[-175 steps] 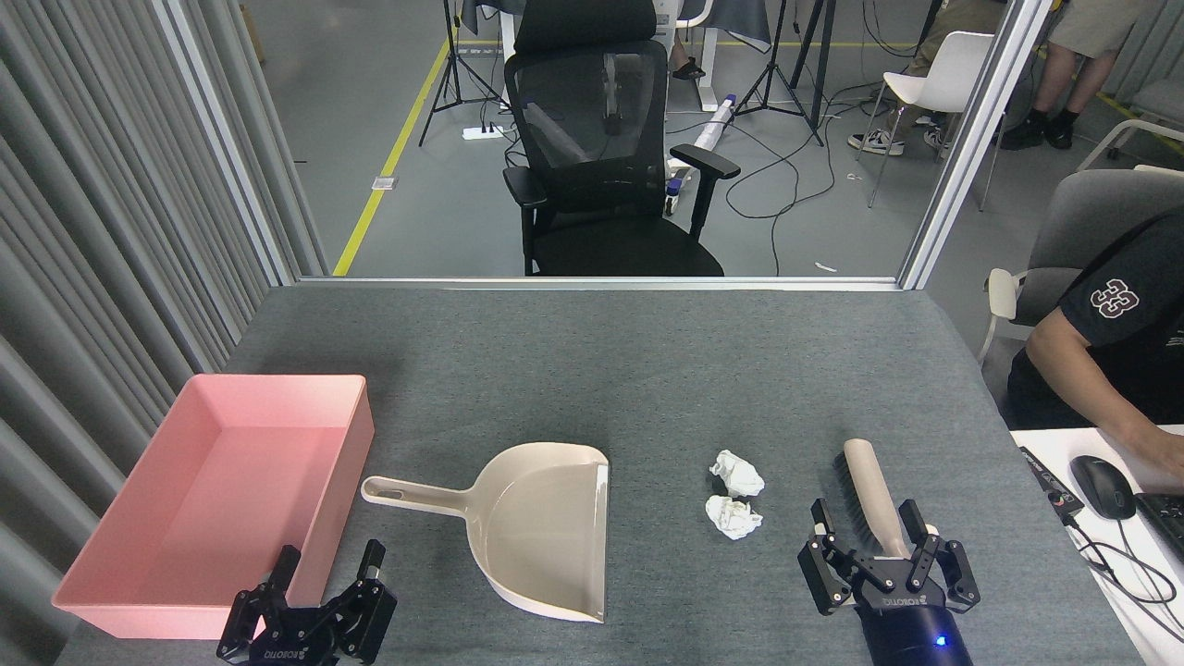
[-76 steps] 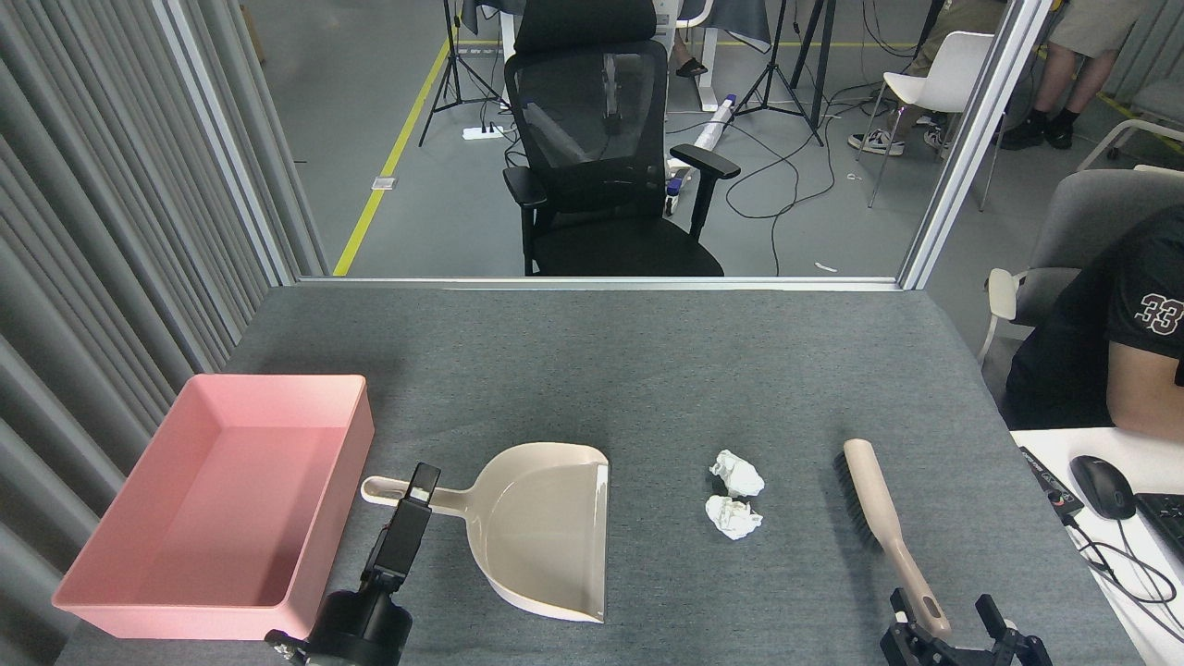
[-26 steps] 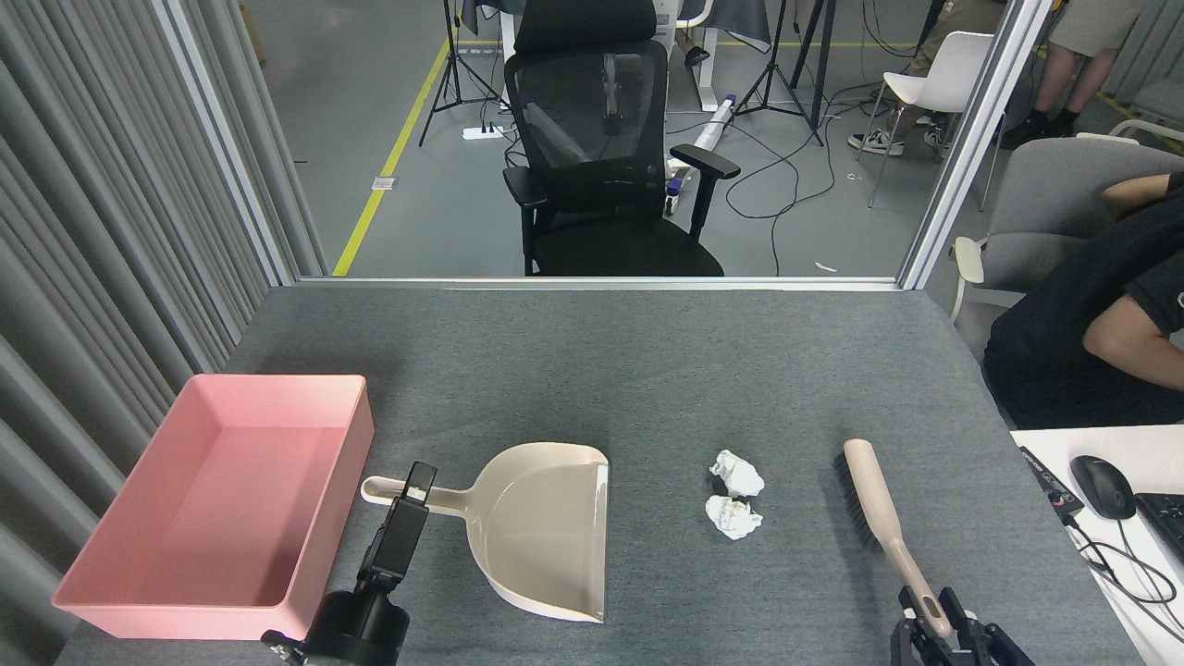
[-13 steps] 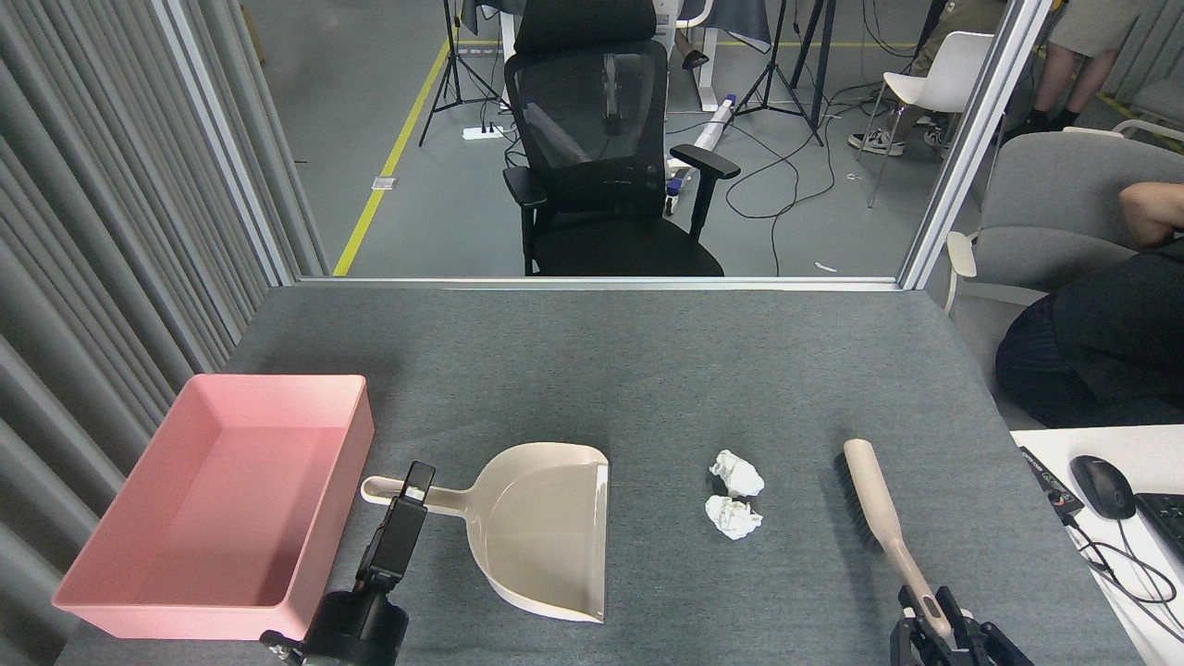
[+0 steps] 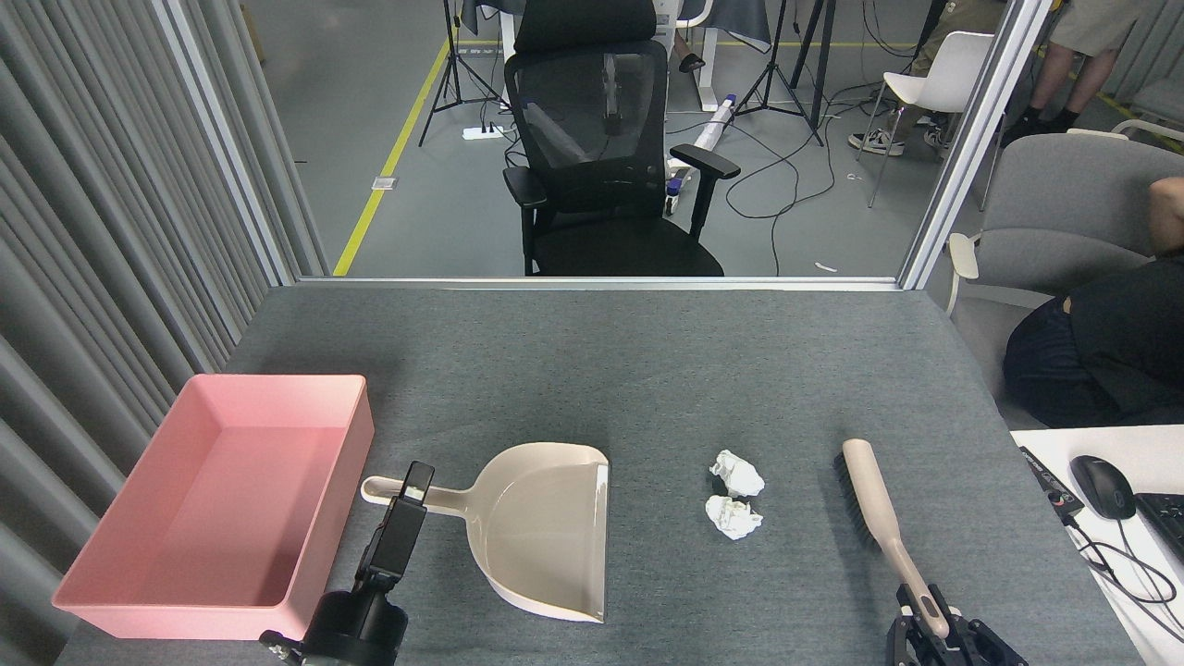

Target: Sweep and dump garbage into bin

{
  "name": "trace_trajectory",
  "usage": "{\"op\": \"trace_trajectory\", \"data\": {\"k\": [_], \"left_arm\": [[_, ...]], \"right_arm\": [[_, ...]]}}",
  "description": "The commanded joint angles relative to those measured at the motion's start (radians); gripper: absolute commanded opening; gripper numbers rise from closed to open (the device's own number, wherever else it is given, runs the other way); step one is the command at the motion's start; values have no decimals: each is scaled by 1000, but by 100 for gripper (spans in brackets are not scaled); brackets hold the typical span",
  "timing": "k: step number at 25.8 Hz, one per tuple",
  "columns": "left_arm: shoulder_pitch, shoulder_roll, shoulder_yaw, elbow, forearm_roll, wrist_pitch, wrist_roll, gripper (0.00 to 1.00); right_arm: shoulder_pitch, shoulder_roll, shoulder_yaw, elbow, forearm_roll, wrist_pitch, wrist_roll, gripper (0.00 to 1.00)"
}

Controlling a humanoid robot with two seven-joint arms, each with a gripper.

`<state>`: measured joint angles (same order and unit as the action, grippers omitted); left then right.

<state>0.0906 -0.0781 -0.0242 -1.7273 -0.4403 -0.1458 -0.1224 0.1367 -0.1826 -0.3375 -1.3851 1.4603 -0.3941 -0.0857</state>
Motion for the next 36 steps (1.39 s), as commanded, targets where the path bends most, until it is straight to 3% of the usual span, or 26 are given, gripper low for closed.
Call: {"op": "trace_trajectory", "data": {"k": [1, 3, 6, 14, 21, 26, 31, 36], "left_arm": [[1, 1, 1, 2, 0, 0, 0, 99], [1, 1, 1, 0, 0, 0, 0, 99], [1, 0, 1, 0, 0, 0, 0, 99], [-6, -2, -11, 23, 6, 5, -3, 99], [-43, 1, -8, 175, 0, -2, 0, 99], [-72, 9, -3, 276, -9, -75, 26, 99], [-144, 4, 10, 408, -115, -101, 30, 99], [-230, 8, 62, 552, -123, -107, 46, 99]], "right_arm": [[1, 0, 3, 0, -1, -6, 0, 28], [1, 0, 3, 0, -1, -11, 0, 26], [4, 2, 3, 0, -5, -15, -2, 14], [8, 2, 0, -11, -11, -49, -26, 9], [6, 6, 0, -17, -12, -49, -32, 9], [14, 17, 2, -46, -12, -55, -43, 2], [14, 15, 2, -48, -12, -57, -43, 2], [14, 17, 2, -61, -12, -54, -43, 2]]}}
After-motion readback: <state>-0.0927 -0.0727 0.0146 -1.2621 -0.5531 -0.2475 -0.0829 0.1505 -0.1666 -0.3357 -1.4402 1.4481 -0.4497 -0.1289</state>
